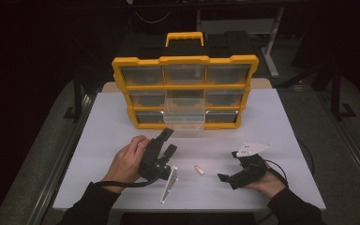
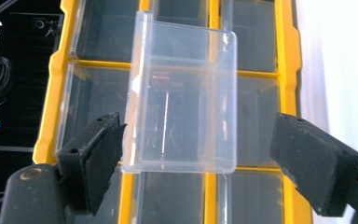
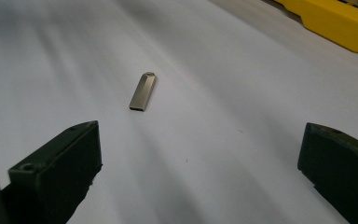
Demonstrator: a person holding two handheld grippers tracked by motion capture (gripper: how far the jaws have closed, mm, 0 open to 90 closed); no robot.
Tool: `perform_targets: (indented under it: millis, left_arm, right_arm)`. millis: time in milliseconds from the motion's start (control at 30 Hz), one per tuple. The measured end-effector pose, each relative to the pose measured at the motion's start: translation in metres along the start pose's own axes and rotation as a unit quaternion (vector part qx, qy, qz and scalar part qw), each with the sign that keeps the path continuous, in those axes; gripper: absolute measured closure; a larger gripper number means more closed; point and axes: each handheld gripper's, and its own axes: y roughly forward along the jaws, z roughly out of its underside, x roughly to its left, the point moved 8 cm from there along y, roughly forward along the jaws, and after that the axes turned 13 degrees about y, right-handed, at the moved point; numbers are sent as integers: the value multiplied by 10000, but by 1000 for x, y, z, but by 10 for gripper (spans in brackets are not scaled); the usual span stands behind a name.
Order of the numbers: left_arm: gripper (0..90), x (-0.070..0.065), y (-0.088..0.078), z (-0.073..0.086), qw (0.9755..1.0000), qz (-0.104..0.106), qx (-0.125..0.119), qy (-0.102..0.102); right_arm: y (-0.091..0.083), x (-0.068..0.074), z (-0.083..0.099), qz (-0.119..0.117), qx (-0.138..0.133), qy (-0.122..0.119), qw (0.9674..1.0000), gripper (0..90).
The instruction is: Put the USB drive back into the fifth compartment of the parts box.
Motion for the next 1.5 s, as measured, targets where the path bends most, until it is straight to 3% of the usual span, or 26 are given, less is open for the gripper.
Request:
perform_targets:
  millis: [267, 400, 500, 767, 967, 1233, 1500]
  left_arm:
    - [122, -14, -3, -1, 10000, 38, 25, 27]
    - [106, -29, -4, 1, 9996, 131, 119, 230]
    - [93, -34, -4, 1, 9995, 165, 121, 228]
    - [52, -47, 0, 0, 9995, 230, 149, 183]
    - [0, -51, 3, 0, 9994, 221, 207, 145]
    - [0, -54, 4, -2, 9994, 252, 213, 100]
    - [0, -58, 6, -1, 9989, 377, 202, -170]
  right_arm:
    - [1, 1, 0, 11, 24, -23, 10000, 0]
    - [1, 1, 1, 11, 34, -28, 10000, 0]
    - [1, 1, 1, 18, 30, -19, 10000, 0]
    - [1, 2, 1, 28, 28, -42, 10000, 0]
    - [1, 1, 1, 35, 27, -35, 10000, 0]
    - [1, 2, 1, 34, 11, -37, 10000, 0]
    - [1, 2, 1, 22, 11, -25, 10000, 0]
